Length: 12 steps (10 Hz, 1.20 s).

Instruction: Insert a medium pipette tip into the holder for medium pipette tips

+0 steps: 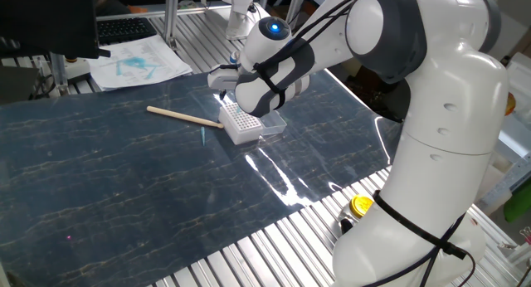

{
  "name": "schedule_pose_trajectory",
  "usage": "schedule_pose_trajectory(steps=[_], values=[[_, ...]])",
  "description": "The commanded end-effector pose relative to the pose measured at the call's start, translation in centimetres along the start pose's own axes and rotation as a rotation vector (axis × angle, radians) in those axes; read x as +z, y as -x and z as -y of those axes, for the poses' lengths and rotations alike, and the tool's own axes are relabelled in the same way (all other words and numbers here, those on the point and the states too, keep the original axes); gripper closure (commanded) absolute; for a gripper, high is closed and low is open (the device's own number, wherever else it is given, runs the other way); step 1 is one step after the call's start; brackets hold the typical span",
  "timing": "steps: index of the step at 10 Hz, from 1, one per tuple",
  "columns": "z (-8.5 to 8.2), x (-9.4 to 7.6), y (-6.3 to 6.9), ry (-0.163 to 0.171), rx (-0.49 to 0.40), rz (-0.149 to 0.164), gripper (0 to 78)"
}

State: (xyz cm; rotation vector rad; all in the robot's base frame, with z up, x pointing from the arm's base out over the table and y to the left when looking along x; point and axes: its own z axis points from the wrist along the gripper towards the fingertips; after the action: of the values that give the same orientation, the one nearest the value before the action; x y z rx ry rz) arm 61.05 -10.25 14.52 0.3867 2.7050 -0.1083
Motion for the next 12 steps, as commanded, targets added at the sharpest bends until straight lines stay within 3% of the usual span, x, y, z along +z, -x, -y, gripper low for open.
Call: schedule_pose_trajectory(steps=[1,6,12], values=[[0.0,-0.6,0.2,0.003,0.017,-0.309,0.2],[-0.6,-1.2,0.3,-0.009,0.026,-0.337,0.2],[-3.6,-4.8,1.3,-0.027,0.034,-0.402,0.2]])
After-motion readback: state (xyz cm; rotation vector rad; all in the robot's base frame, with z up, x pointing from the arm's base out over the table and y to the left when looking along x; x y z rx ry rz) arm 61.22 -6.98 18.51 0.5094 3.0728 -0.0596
